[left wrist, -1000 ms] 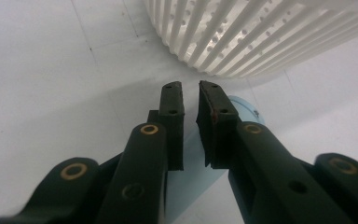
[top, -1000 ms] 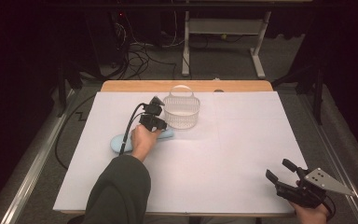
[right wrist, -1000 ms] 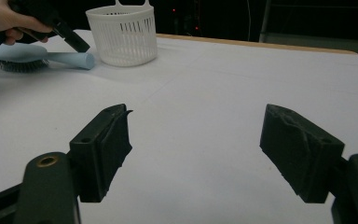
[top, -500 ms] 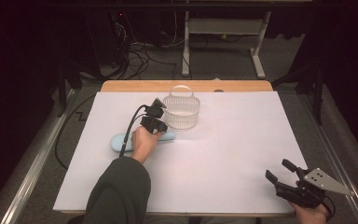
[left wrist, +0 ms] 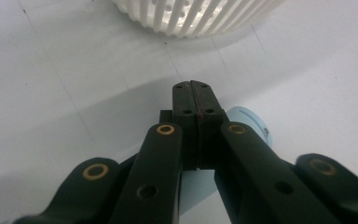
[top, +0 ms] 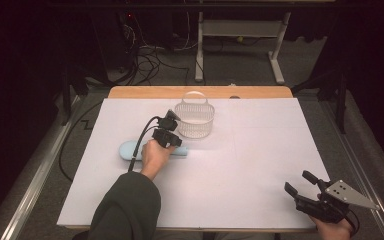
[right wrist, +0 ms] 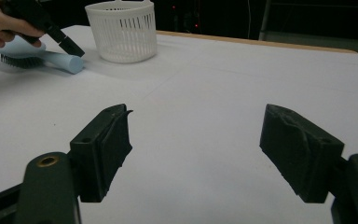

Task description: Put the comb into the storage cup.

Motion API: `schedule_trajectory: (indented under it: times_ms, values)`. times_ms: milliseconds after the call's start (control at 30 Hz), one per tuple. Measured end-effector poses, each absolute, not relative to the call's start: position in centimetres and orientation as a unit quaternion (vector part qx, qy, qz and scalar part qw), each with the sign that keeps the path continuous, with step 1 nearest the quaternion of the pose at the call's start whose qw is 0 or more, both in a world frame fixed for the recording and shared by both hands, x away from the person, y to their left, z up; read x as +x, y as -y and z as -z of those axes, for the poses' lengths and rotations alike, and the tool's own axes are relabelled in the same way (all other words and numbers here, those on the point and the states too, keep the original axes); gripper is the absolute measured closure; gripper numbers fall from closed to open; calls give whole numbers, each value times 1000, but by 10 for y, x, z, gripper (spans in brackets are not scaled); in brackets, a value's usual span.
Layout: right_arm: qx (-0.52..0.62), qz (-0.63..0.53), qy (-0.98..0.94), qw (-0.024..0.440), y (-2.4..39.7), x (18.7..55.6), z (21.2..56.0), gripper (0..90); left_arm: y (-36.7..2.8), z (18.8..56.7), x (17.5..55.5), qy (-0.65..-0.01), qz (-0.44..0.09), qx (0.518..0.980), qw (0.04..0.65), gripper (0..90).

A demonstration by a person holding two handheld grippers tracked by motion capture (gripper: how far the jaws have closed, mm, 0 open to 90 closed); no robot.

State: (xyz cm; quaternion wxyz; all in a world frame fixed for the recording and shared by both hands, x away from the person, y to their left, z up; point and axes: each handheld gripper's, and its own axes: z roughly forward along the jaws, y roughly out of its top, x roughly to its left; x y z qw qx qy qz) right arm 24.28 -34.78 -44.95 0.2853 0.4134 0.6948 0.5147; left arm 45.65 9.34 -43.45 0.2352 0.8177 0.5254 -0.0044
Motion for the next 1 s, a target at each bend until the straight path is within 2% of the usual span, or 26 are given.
schedule_trajectory:
  times_ms: [1000]
  values:
    - [413,-513,-695,287,347,242,450,248,-87,440,424,-482,24,843,236,880]
